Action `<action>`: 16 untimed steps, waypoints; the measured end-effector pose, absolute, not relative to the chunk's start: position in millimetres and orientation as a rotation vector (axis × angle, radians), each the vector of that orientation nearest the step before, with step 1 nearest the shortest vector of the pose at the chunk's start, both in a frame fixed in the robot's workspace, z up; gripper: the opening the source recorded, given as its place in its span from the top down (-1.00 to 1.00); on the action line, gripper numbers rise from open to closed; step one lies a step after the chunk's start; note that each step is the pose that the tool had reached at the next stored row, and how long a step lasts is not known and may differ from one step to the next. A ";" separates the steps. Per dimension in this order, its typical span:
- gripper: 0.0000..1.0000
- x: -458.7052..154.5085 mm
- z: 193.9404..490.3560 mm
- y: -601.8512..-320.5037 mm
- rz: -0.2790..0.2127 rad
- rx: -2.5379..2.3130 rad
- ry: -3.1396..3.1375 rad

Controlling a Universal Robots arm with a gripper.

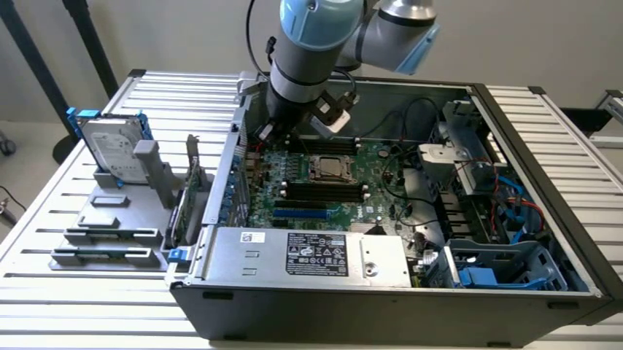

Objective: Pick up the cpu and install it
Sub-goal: 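Install the first cpu locking lever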

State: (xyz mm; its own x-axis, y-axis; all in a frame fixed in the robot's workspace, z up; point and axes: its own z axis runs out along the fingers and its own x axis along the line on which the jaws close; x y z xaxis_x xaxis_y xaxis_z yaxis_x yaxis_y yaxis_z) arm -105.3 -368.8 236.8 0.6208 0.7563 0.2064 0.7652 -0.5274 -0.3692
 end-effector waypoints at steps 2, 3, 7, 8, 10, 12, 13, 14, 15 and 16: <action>0.79 -105.7 236.8 -368.8 -0.026 -2.428 -1.205; 0.79 -105.8 236.8 -368.8 -0.024 -2.432 -1.204; 0.79 -106.1 236.8 -368.8 -0.014 -2.452 -1.204; 0.79 -106.1 236.8 -368.8 -0.010 -2.457 -1.205; 0.79 -106.1 236.8 -368.8 -0.007 -2.464 -1.206; 0.79 -106.4 236.8 -368.8 -0.010 -2.467 -1.203; 0.79 -106.6 236.8 -368.8 -0.012 -2.469 -1.201; 0.79 -107.0 236.8 -368.7 -0.014 -2.470 -1.199; 0.79 -107.3 236.8 -368.7 -0.016 -2.470 -1.196; 0.79 -107.4 236.8 -368.8 -0.019 -2.468 -1.192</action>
State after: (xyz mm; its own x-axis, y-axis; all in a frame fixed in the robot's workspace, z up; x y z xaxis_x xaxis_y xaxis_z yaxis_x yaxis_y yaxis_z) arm -107.4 -368.8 236.8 0.6366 0.7495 0.1818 0.7550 -0.5576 -0.3451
